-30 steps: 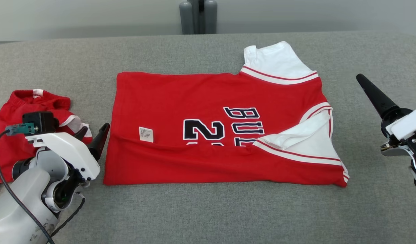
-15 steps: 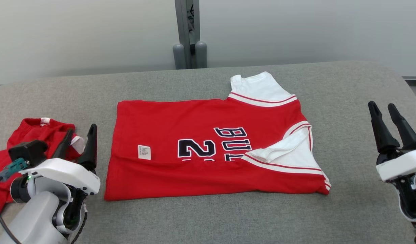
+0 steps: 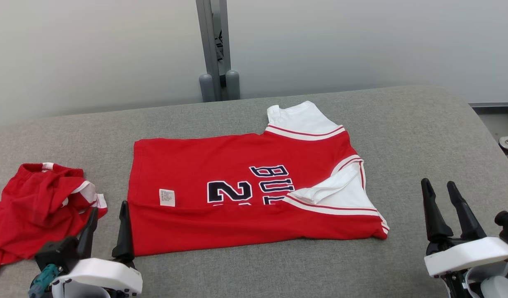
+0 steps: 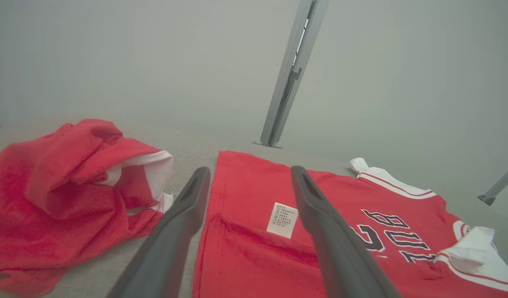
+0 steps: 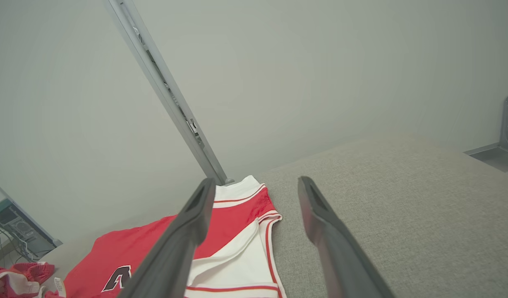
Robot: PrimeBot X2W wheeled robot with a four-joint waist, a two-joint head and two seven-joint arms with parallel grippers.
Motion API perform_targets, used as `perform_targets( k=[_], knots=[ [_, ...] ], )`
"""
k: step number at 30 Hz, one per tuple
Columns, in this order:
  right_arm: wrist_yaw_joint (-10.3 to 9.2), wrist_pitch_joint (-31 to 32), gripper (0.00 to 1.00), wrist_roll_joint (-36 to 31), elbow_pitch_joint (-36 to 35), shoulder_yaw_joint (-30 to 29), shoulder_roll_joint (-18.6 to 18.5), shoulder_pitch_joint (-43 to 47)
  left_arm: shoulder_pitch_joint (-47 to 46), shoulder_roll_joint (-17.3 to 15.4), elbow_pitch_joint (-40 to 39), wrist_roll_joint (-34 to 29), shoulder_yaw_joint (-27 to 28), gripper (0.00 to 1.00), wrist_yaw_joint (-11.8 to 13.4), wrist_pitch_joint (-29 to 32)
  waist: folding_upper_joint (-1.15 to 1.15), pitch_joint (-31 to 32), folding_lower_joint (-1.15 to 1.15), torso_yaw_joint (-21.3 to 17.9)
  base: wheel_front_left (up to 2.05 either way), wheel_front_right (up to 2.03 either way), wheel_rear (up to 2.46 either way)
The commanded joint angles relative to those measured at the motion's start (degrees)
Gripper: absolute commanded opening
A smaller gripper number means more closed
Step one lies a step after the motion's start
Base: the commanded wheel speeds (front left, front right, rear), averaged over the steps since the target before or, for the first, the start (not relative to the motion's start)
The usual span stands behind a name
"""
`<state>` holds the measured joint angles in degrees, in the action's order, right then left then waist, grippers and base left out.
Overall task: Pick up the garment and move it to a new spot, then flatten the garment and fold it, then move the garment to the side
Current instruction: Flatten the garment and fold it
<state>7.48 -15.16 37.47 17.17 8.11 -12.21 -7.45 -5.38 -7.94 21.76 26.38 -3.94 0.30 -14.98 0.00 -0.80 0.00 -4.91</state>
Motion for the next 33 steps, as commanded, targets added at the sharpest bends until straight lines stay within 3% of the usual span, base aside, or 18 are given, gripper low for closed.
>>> perform_targets(
  k=[1,6,11,20,33],
  knots=[
    [0.04,-0.1,1.0,-1.1,0.1,0.4,-0.1,1.0,0.5,0.3,0.3,-1.6,1.1,1.0,-0.1,-0.1,0.0,0.0,0.0,0.0,0.0,0.0,0.0],
    [0.04,-0.1,1.0,-2.2,0.4,1.3,0.3,0.8,1.6,2.7,0.7,-8.1,3.9,1.0,-1.4,-0.1,0.0,-0.1,0.0,-0.1,0.0,0.0,0.0],
    [0.04,-0.1,1.0,-2.9,0.8,1.1,0.6,0.3,1.4,4.2,1.9,-10.4,5.9,1.0,-2.7,-0.1,0.0,-0.5,0.0,-0.1,0.0,0.0,0.0],
    [0.04,-0.1,1.0,-0.5,12.0,6.6,0.0,-3.7,-3.9,4.6,16.0,-12.2,5.7,1.0,-2.0,-0.1,0.0,-3.7,0.0,-0.3,0.0,0.0,0.0],
    [0.04,0.1,1.0,10.2,23.1,17.8,-2.1,-11.6,-14.5,3.6,32.6,-10.9,5.1,1.0,-2.2,1.6,0.0,-7.6,0.0,0.6,0.0,0.0,0.0]
  ],
)
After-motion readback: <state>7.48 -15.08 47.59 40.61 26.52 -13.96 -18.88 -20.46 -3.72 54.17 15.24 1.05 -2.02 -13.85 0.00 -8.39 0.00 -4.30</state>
